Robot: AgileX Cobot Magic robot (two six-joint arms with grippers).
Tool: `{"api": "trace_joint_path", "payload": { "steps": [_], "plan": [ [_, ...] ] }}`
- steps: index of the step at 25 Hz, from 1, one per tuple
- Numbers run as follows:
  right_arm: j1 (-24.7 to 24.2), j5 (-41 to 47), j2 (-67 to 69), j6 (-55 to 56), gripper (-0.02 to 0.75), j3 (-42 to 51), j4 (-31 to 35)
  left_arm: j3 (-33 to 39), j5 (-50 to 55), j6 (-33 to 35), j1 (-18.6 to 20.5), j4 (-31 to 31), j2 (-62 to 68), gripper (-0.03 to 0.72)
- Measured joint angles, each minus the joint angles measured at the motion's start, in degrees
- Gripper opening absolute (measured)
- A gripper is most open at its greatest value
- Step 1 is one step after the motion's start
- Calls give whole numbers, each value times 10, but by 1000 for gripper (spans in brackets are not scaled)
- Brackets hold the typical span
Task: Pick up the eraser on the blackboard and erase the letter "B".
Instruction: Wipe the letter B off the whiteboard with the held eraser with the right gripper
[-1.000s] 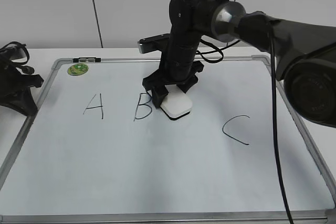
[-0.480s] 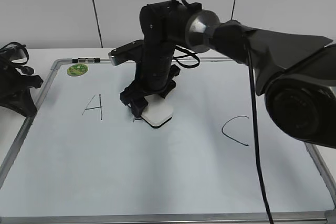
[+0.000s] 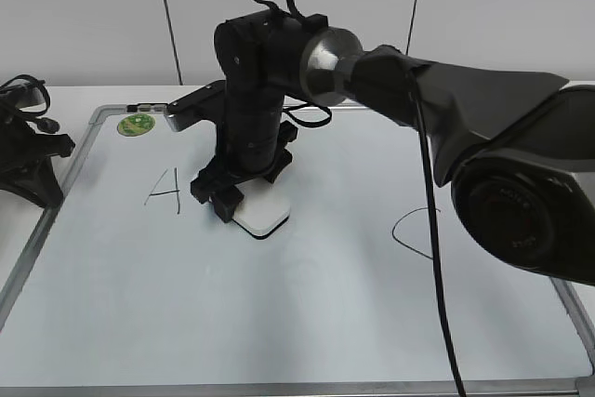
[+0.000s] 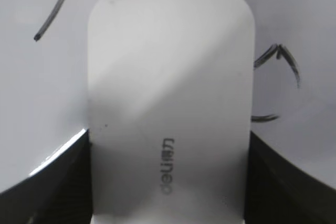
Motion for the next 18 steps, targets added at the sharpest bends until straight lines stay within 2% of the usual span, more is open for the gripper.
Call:
{"api": "trace_joint_path", "payload": {
  "steps": [10, 18],
  "plan": [
    [0, -2, 0, 24, 514, 0, -33, 0, 1, 0, 0, 0, 0, 28],
    [-28, -25, 0, 43, 514, 0, -33, 0, 1, 0, 0, 0, 0, 28]
  ]
}}
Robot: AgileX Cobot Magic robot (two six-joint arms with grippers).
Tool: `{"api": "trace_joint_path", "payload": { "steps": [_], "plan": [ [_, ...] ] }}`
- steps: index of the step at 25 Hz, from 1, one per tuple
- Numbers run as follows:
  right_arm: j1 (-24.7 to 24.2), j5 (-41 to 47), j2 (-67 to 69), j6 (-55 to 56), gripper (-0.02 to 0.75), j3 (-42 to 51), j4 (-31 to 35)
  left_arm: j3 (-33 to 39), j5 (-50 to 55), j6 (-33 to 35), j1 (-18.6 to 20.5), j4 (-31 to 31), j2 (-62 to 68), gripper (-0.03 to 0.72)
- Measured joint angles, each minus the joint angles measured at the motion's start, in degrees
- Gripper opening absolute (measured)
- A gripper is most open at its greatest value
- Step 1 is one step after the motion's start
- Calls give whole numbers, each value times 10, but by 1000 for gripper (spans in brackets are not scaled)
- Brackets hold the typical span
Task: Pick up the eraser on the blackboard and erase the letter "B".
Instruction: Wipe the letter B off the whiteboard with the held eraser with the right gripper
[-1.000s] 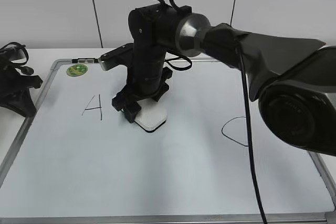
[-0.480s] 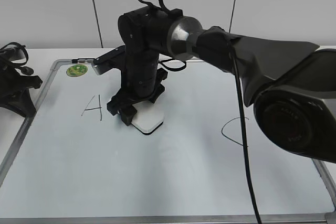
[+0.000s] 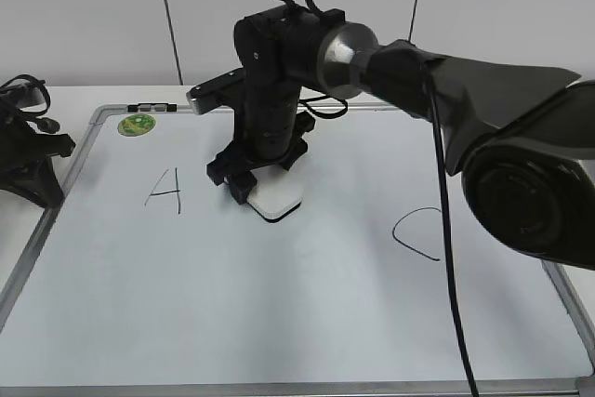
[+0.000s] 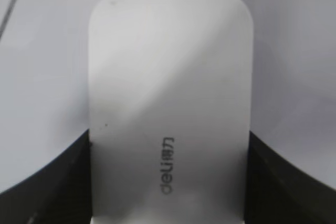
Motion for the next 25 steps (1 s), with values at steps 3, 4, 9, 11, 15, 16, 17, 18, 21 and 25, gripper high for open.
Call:
{"api": "trace_joint_path", "payload": {
  "steps": [3, 4, 9, 11, 15, 16, 17, 18, 21, 25],
  "plan": [
    [-11, -14, 1, 9, 514, 0, -16, 0, 0, 0, 0, 1, 0, 28],
    [-16, -17, 1, 12, 514, 0, -21, 0, 0, 0, 0, 1, 0, 28],
    [-37, -27, 2, 17, 514, 0, -30, 0, 0, 0, 0, 1, 0, 28],
    [-49, -31, 2, 17, 513, 0, -31, 0, 0, 0, 0, 1, 0, 28],
    [-67, -34, 2, 18, 513, -1, -35, -2, 3, 0, 0, 1, 4, 28],
    [-68, -34, 3, 18, 513, -4, -37, -3, 3, 0, 0, 1, 4, 28],
    [-70, -31, 5, 18, 513, -6, -39, -3, 4, 0, 0, 1, 5, 28],
    [-70, -28, 5, 18, 513, -10, -39, -3, 4, 0, 0, 1, 5, 28],
    [-64, -23, 8, 2, 513, -15, -41, -3, 5, 0, 0, 1, 5, 28],
    [-51, -11, 8, -33, 513, -18, -50, -4, 6, 0, 1, 1, 5, 28]
  ]
}}
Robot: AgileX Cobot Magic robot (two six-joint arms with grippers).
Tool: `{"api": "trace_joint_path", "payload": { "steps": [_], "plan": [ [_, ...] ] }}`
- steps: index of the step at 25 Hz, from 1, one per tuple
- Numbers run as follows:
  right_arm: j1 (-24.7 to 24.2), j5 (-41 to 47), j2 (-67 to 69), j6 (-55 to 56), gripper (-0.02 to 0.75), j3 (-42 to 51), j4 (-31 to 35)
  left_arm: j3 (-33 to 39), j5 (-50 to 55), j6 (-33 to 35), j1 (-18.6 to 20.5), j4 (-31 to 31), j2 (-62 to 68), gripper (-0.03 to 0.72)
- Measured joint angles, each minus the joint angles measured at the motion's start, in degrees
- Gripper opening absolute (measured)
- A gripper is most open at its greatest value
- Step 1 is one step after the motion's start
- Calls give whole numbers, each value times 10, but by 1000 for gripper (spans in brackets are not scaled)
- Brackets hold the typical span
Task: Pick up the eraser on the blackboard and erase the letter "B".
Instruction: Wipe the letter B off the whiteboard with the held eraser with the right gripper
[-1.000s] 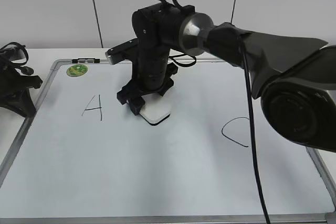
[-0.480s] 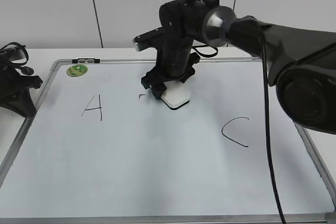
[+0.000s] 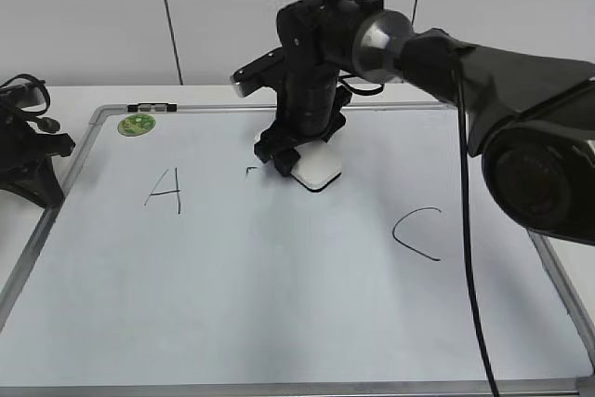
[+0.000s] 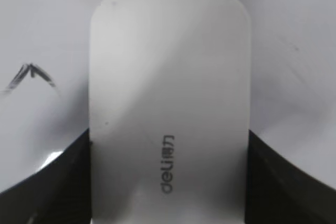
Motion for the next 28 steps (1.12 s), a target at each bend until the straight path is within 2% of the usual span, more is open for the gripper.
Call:
{"api": "trace_joint_path", "payload": {
  "steps": [6, 20, 28],
  "plan": [
    [17, 17, 0, -42, 513, -2, -1, 0, 0, 0, 0, 0, 0, 28],
    [52, 28, 1, -85, 513, -2, 63, 0, 0, 0, 0, -1, 0, 28],
    [53, 33, 1, -59, 513, -2, 23, 0, 0, 0, 0, -2, 0, 28]
  ]
}}
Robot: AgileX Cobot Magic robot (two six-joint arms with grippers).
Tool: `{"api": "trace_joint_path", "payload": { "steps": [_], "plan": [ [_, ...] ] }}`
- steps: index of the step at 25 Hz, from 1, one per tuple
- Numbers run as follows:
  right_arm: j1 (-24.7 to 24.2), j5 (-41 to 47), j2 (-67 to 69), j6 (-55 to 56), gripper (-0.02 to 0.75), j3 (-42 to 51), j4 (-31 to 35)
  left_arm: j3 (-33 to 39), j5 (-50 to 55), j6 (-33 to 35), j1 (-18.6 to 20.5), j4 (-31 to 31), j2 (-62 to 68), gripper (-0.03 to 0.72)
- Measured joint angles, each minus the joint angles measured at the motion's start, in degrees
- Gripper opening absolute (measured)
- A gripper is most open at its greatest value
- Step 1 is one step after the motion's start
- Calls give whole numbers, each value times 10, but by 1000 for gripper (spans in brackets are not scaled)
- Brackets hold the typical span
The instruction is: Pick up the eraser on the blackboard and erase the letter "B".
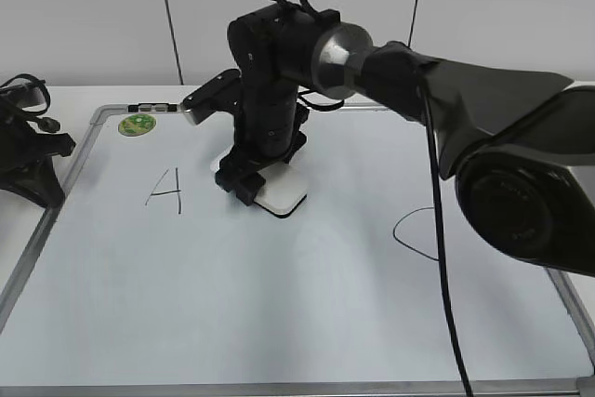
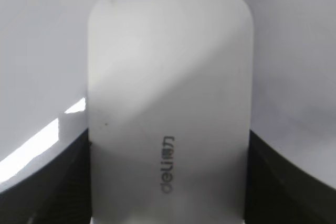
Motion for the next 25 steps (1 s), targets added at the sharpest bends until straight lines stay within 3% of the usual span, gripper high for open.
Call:
{"api": "trace_joint_path", "payload": {
  "steps": [25],
  "plan": [
    [-55, 27, -44, 42, 513, -22, -80, 0, 0, 0, 0, 0, 0, 28]
  ]
}}
